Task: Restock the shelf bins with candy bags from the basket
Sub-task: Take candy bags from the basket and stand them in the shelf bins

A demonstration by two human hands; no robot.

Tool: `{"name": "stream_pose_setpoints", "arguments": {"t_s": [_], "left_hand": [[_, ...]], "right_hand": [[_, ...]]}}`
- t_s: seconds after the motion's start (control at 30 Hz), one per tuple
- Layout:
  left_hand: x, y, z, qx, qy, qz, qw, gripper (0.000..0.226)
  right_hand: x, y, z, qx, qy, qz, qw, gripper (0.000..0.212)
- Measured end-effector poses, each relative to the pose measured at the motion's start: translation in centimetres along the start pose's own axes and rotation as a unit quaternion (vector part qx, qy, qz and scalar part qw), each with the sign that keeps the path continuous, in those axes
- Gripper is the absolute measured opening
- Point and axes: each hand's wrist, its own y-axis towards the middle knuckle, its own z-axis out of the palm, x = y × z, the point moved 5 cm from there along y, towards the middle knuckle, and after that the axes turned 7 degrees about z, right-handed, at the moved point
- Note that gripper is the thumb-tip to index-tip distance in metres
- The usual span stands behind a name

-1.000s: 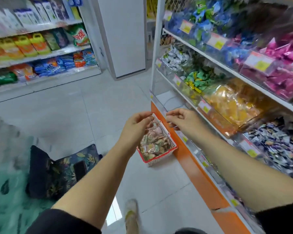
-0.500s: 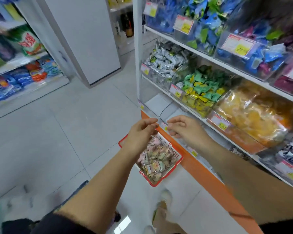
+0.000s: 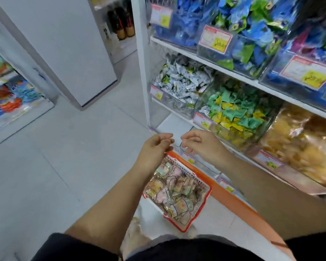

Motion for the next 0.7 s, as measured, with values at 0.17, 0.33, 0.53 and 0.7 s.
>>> {"name": "stream_pose_setpoints", "arguments": {"t_s": [0.17, 0.33, 0.53, 0.7], "left_hand": [[-0.6, 5.9, -2.0, 0.078, 0.039, -0.003, 0.996, 0.020], [0.5, 10.7, -5.1, 0.173, 0.105, -0.035, 0.979, 0.020], [5.9, 14.8, -7.5, 0.253, 0.183, -0.040, 0.949, 0.020], [17.1, 18.4, -7.7, 0.283, 0.231, -0.055, 0.929, 0.020]], "right_hand": [[-0.7, 3.8, 1.2, -0.077, 0.033, 0.040, 0.996, 0.007], [-3.2, 5.3, 4.3, -0.152, 0.103, 0.119, 0.976, 0.002], [-8.8, 7.3, 9.4, -0.186, 0.065, 0.187, 0.962, 0.004], [-19.1, 11.5, 13.3, -0.184, 0.053, 0.226, 0.955, 0.009]]}}
